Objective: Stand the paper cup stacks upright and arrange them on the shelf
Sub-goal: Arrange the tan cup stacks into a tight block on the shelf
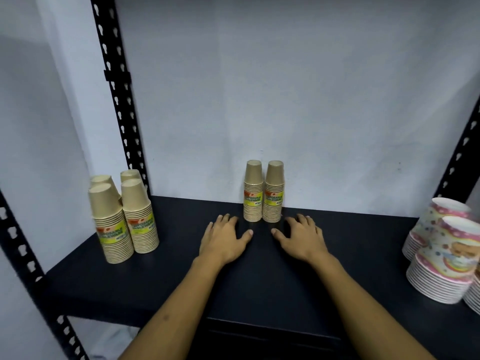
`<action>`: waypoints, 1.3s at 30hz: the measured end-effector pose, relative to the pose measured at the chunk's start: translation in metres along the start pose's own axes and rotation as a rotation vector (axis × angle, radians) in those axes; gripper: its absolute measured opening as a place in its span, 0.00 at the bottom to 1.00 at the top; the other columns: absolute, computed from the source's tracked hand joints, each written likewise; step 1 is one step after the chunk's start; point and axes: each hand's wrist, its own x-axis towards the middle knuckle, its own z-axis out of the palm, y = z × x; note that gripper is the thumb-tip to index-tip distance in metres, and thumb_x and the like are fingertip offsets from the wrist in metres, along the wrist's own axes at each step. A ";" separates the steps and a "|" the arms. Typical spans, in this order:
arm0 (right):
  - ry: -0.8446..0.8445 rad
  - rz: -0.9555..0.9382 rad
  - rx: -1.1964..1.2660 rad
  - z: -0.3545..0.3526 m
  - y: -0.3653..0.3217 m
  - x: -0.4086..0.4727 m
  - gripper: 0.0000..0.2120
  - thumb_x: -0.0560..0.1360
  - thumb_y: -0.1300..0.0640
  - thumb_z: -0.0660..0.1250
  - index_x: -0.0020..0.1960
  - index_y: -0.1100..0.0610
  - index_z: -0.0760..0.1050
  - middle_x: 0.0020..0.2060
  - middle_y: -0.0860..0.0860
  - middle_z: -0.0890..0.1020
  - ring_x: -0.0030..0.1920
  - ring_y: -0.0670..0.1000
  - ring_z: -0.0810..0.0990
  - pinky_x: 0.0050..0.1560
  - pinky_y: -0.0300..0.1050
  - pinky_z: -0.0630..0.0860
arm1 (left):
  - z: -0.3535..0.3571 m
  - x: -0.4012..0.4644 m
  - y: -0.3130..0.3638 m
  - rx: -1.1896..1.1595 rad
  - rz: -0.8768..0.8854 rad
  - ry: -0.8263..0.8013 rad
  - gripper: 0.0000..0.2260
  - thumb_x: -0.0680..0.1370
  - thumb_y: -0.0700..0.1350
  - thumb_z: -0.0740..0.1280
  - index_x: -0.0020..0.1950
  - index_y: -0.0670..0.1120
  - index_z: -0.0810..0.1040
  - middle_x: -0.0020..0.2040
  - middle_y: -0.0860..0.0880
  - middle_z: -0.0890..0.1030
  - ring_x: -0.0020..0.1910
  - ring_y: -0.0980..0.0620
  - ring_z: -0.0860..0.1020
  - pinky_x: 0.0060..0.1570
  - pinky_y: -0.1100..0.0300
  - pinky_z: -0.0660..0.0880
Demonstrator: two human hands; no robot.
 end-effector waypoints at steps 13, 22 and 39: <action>-0.078 -0.054 -0.097 0.000 -0.006 -0.092 0.35 0.81 0.33 0.47 0.82 0.50 0.53 0.82 0.54 0.52 0.82 0.56 0.47 0.80 0.57 0.45 | -0.017 -0.095 0.004 0.100 0.028 -0.068 0.32 0.81 0.64 0.52 0.82 0.51 0.58 0.83 0.48 0.55 0.82 0.49 0.50 0.80 0.49 0.47; -0.094 -0.070 -0.119 0.000 -0.016 -0.119 0.30 0.83 0.39 0.47 0.81 0.52 0.56 0.81 0.57 0.55 0.81 0.61 0.50 0.79 0.63 0.48 | -0.030 -0.163 -0.009 0.092 0.061 -0.053 0.31 0.82 0.66 0.51 0.82 0.53 0.58 0.83 0.50 0.55 0.82 0.52 0.49 0.80 0.52 0.46; -0.084 -0.551 0.534 -0.028 -0.236 -0.065 0.26 0.79 0.48 0.68 0.73 0.56 0.68 0.64 0.56 0.79 0.65 0.55 0.78 0.61 0.46 0.73 | -0.197 -0.142 -0.101 -0.037 -0.073 0.607 0.27 0.79 0.51 0.70 0.75 0.48 0.66 0.68 0.42 0.74 0.68 0.42 0.70 0.60 0.49 0.71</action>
